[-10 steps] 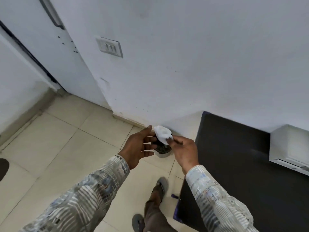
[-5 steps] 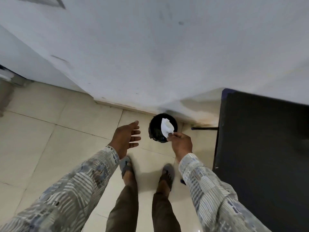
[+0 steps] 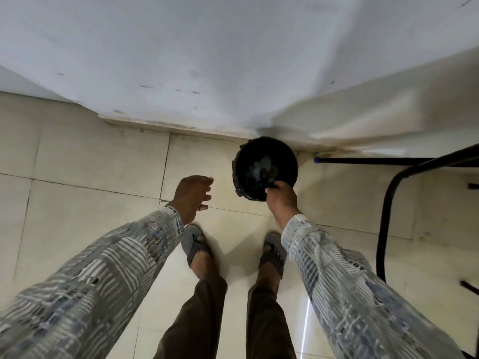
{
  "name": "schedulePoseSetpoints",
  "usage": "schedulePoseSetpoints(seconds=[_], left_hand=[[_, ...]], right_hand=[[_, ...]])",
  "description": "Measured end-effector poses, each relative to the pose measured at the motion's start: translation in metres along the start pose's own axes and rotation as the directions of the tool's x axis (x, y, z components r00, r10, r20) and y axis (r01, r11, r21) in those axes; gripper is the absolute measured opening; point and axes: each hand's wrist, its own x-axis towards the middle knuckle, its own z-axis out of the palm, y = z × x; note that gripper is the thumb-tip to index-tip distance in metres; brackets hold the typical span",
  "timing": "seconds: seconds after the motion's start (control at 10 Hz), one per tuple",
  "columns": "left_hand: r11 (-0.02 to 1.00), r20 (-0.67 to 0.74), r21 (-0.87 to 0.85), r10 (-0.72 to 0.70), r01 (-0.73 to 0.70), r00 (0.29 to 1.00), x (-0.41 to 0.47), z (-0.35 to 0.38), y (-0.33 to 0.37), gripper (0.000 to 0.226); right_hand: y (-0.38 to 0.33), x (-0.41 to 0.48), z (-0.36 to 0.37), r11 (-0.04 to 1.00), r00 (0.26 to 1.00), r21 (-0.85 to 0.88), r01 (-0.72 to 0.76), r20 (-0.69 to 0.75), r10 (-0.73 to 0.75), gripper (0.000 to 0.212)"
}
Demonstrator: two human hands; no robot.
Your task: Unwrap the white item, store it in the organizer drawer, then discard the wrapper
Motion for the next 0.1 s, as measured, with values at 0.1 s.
schedulePoseSetpoints(seconds=[0.1], left_hand=[[0.998, -0.033, 0.033, 0.055, -0.054, 0.998, 0.0088, -0.0059, -0.0012, 0.035]], right_hand=[[0.0017, 0.001, 0.002, 0.998, 0.999, -0.047, 0.039, -0.018, -0.04, 0.044]])
